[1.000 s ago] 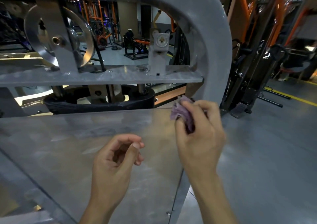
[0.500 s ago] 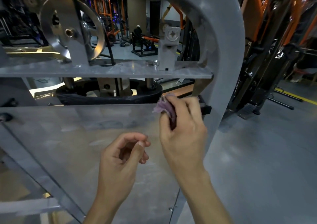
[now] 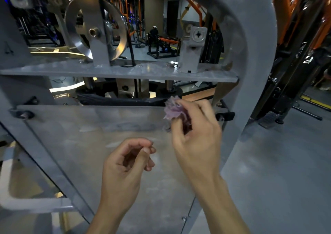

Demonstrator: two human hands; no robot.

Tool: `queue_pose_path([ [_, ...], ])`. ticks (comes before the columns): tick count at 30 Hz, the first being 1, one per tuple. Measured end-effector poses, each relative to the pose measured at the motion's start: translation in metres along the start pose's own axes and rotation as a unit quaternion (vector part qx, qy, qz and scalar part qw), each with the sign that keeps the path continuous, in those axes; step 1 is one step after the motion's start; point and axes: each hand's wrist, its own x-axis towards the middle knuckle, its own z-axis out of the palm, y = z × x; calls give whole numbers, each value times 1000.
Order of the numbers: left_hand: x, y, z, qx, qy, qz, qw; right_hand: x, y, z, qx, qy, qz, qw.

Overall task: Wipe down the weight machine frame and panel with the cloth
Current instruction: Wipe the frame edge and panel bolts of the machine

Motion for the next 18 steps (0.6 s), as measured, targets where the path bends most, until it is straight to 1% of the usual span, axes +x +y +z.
queue_pose_path([
  [1, 0, 0, -1, 2, 0, 0, 1000, 1, 7, -8, -7, 13, 9, 1000],
  [3, -1, 1, -5, 0, 3, 1, 1000, 1, 20, -22, -22, 69, 32, 997],
  [5, -1, 2, -9, -3, 11, -2, 1000, -3, 21, -21, -39, 111, 47, 992],
  [7, 0, 3, -12, -3, 12, -1, 1000, -10, 13, -3, -37, 115, 36, 992],
  [10, 3, 3, -16, 0, 2, 3, 1000, -17, -6, 26, 8, 68, -1, 998],
  [12, 3, 3, -18, 1, 3, 4, 1000, -17, -7, 27, 24, 38, -20, 999],
  [13, 4, 3, -20, -2, 5, 4, 1000, -15, -3, 22, 28, 35, -20, 999],
  [14, 4, 4, -23, -3, 8, 4, 1000, -14, 3, 15, 23, 44, -12, 999],
  [18, 9, 4, -37, 6, 16, 8, 1000, -16, 15, -2, -33, 133, 43, 990],
])
